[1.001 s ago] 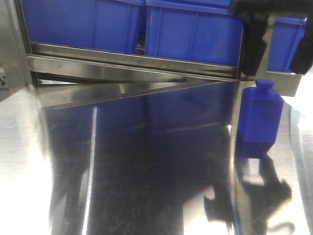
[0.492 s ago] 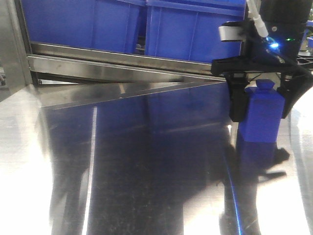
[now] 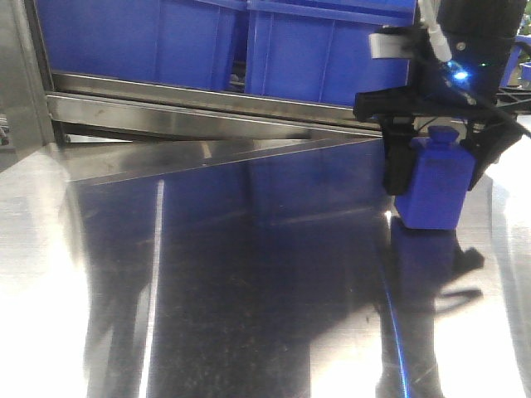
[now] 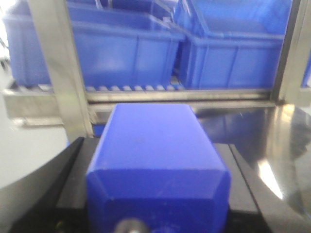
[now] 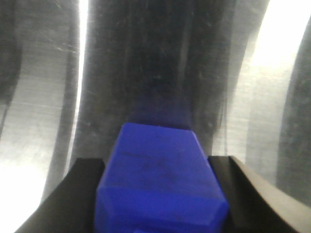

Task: Pick and sort blue part to right shelf
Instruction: 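Lower the right gripper onto the other blue part and grasp it, then lift the blue part with the right gripper, holding both parts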

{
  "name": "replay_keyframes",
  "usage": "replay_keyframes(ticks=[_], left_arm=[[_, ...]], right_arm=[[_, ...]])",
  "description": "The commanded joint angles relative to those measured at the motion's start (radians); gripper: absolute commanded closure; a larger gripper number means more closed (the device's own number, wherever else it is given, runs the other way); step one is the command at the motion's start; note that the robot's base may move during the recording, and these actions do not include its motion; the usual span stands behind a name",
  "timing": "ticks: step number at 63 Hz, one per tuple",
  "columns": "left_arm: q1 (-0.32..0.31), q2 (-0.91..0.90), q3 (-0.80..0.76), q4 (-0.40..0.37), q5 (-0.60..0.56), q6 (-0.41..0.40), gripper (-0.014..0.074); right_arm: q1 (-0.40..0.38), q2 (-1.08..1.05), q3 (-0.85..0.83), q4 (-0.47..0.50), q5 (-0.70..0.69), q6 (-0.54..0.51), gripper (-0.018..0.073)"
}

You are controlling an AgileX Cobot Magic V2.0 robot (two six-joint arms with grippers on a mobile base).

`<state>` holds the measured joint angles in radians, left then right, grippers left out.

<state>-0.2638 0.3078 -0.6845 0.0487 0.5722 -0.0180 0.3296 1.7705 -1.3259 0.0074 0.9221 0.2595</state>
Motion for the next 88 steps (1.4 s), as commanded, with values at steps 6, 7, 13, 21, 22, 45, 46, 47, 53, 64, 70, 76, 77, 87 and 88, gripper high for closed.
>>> replay_keyframes(ticks=[6,7,13,21,22,45,46,47,53,64,70,76,77,87,88], left_arm=[[-0.007,-0.119,0.031,0.069,-0.070,-0.048,0.0283],[-0.007,-0.133,0.037,0.073,-0.070,-0.053,0.0283],[-0.007,-0.221,0.078,0.110,-0.060,-0.093,0.0283],[-0.007,-0.330,0.119,0.149,-0.025,-0.097,0.0283],[-0.007,-0.341,0.124,0.154,-0.017,-0.097,0.0283],[-0.007,-0.325,0.135,0.148,-0.021,-0.100,0.0283],[-0.007,-0.325,0.135,0.148,-0.026,-0.100,0.0283],[-0.007,-0.325,0.135,0.148,-0.026,-0.100,0.0283],[-0.007,-0.325,0.135,0.148,-0.024,-0.100,0.0283],[-0.007,-0.325,0.135,0.148,-0.005,-0.100,0.0283],[-0.007,-0.325,0.135,0.148,-0.005,-0.100,0.0283],[-0.007,-0.325,0.135,0.148,-0.005,-0.100,0.0283],[-0.007,-0.325,0.135,0.148,-0.005,-0.100,0.0283],[-0.007,-0.325,0.135,0.148,-0.005,-0.100,0.0283],[-0.007,-0.325,0.135,0.148,-0.005,-0.100,0.0283]], right_arm=[[-0.002,-0.168,0.060,-0.026,-0.096,0.001,0.0344],[-0.002,-0.179,0.070,-0.028,-0.104,0.001,0.0344],[-0.002,-0.252,0.141,-0.048,-0.152,0.000,0.0344],[-0.002,-0.373,0.251,-0.073,-0.241,0.000,0.0344],[-0.002,-0.381,0.266,-0.075,-0.252,0.000,0.0344],[-0.002,-0.805,0.665,-0.210,-0.514,0.000,0.0344],[-0.002,-0.824,0.679,-0.213,-0.521,0.000,0.0344],[-0.002,-0.843,0.700,-0.216,-0.525,0.000,0.0344],[-0.002,-0.963,0.779,-0.235,-0.532,0.000,0.0344],[-0.002,-1.209,0.881,-0.253,-0.516,-0.001,0.0344],[-0.002,-1.342,0.888,-0.253,-0.486,-0.001,0.0344],[-0.002,-1.457,0.886,-0.254,-0.471,-0.025,0.0344],[-0.002,-1.474,0.886,-0.254,-0.470,-0.032,0.0344],[-0.002,-1.652,0.880,-0.254,-0.470,-0.081,0.0344],[-0.002,-1.666,0.878,-0.254,-0.470,-0.083,0.0344]])
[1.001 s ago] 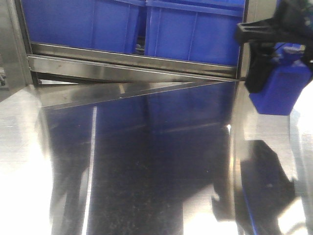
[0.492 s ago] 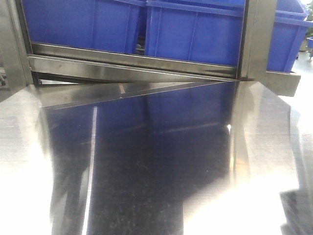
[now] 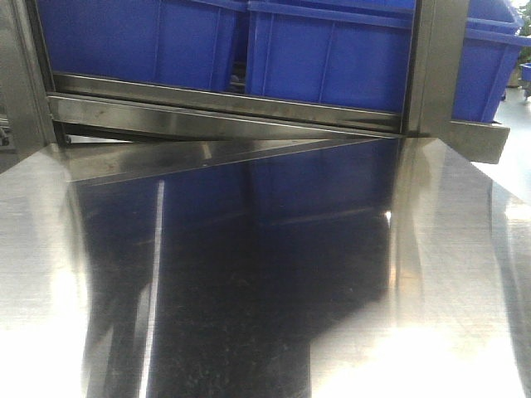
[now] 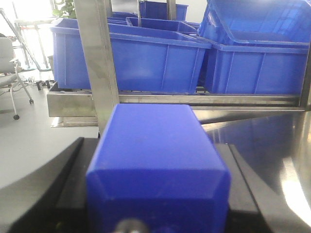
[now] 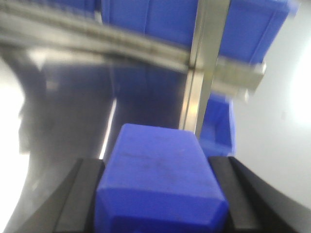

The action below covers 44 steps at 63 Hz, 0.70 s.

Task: Pick and sort blue part to right shelf
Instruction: 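Lift the blue part with the right gripper, holding both parts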

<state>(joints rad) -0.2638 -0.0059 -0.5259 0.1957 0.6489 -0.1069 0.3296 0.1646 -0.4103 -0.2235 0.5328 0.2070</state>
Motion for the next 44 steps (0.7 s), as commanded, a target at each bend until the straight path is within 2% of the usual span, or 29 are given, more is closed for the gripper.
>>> replay_keyframes(ticks=[1,14,44], left_arm=[[-0.007,-0.011,-0.024,0.001,-0.082,-0.011,0.0283],[-0.007,-0.011,-0.024,0.001,-0.082,-0.011,0.0283],[-0.007,-0.011,-0.024,0.001,-0.082,-0.011,0.0283]], right_arm=[[-0.002,-0.079,-0.041,-0.023,-0.081,-0.032,0.0344],[-0.002,-0.189,-0.043,-0.037,-0.108,-0.037,0.0344],[-0.002,-0.189,-0.041,-0.038,-0.133,-0.037,0.0344]])
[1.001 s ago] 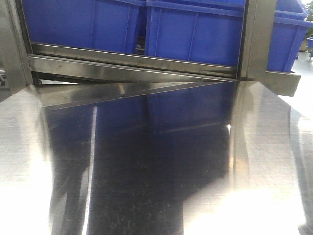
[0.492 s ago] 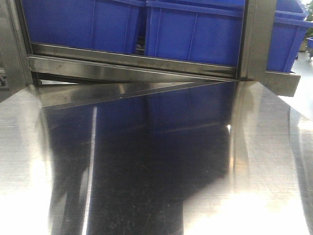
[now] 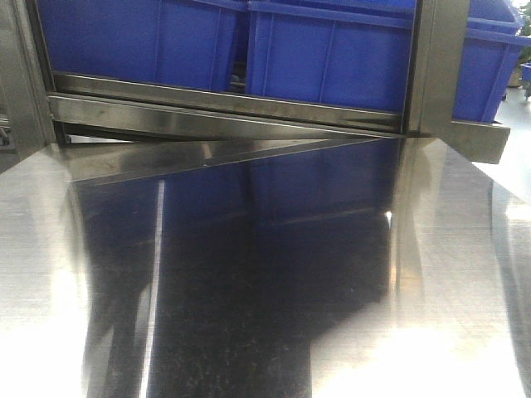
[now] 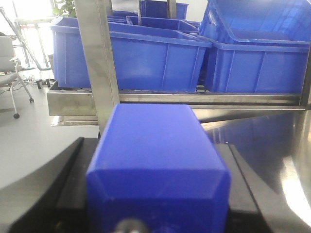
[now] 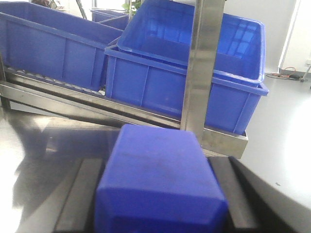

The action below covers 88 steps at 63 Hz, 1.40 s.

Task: Pick and sort blue part to right shelf
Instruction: 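Lift the blue part with the right gripper, holding both parts, then drive the base across the floor carrying both blue parts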

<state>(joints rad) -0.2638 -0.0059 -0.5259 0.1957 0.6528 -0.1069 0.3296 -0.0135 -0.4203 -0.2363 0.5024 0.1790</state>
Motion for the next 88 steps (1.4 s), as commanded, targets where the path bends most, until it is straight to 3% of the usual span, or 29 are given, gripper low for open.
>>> replay_keyframes(ticks=[1,88], left_arm=[[-0.007,-0.011,-0.024,0.001,-0.086,-0.011,0.0283],[-0.007,-0.011,-0.022,0.001,-0.086,-0.011,0.0283]], right_arm=[[-0.002,-0.011,-0.031,-0.025,-0.103,-0.009,0.0344],[-0.002,-0.011,-0.031,-0.025,-0.104,-0.009,0.0344]])
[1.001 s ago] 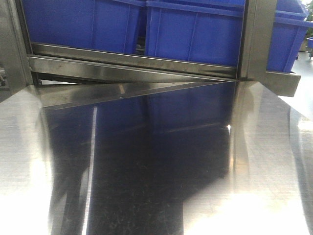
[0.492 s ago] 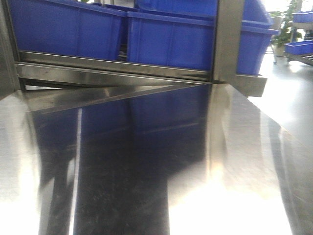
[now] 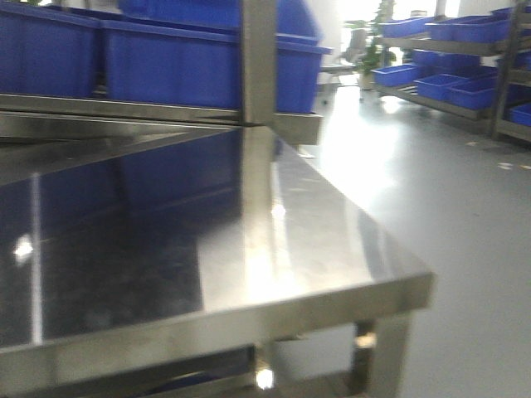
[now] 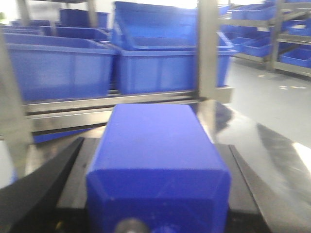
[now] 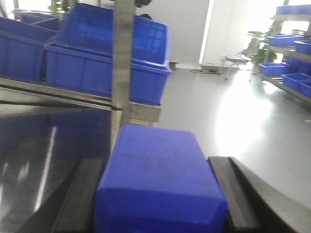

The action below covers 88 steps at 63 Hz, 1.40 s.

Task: Pick and sort blue part to right shelf
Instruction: 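Drive the base across the floor carrying both blue parts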

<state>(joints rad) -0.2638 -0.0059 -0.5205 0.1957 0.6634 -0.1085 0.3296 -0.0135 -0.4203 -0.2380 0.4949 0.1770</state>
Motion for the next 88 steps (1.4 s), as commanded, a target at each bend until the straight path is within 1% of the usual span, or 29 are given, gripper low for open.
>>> replay_keyframes(ticks=[1,88], left_arm=[[-0.007,-0.011,-0.027,0.001,-0.096,-0.009,0.0283],[-0.010,-0.011,-0.027,0.000,-0.096,-0.009,0.0283]], right_arm=[[-0.002,-0.011,-0.031,-0.023,-0.097,-0.007,0.0344],[-0.007,-0.011,-0.031,-0.023,-0.096,-0.007,0.0344]])
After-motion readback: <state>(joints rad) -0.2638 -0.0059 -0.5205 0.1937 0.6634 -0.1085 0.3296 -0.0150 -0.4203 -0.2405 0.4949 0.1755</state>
